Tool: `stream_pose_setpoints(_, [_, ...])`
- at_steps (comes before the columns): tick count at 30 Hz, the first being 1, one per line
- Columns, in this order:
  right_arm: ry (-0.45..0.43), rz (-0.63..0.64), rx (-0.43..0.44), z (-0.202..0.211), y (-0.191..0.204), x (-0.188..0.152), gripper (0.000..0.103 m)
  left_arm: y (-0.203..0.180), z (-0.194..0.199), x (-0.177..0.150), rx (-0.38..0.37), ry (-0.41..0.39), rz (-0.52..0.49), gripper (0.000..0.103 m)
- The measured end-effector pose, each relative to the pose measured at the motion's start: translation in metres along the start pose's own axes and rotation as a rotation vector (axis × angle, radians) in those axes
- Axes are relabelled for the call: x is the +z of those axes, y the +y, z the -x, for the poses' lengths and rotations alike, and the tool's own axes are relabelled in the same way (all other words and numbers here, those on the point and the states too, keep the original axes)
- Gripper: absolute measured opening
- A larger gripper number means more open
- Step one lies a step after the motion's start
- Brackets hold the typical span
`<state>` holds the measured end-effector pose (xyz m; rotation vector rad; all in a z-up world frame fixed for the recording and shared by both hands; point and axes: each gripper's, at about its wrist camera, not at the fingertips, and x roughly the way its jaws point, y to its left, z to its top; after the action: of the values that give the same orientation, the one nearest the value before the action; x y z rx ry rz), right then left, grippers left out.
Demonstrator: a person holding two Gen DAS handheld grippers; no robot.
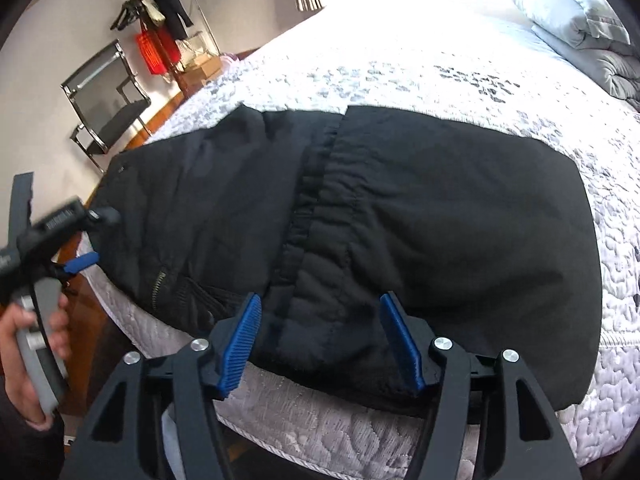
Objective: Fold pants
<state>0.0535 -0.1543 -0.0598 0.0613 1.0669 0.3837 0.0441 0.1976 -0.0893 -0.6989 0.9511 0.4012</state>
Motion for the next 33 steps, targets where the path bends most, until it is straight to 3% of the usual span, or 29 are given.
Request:
stream_pose_setpoints(5, [0.027,-0.006,-0.025,-0.011,-0.003,-0.003,0.063,0.048,-0.012,0.018,-0.156,0.004,0.211,0.094])
stream_pose_setpoints(18, [0.065,0.072,-0.093,-0.022,0.007,-0.003,0.073,0.076,-0.024,0.025,-0.338,-0.004,0.362,0.094])
stream_pose_setpoints(21, [0.068,0.070,-0.092,-0.023,0.006,-0.003,0.073,0.089,-0.032,0.026,-0.416,0.007,0.407,0.094])
stream_pose_setpoints(27, [0.064,0.033,-0.073,-0.018,0.000,0.000,0.073,0.151,-0.049,0.046,-0.678,0.068,0.559,0.093])
stream_pose_setpoints(33, [0.066,0.021,-0.064,-0.020,-0.004,0.000,0.075,0.176,-0.051,0.054,-0.727,0.116,0.538,0.087])
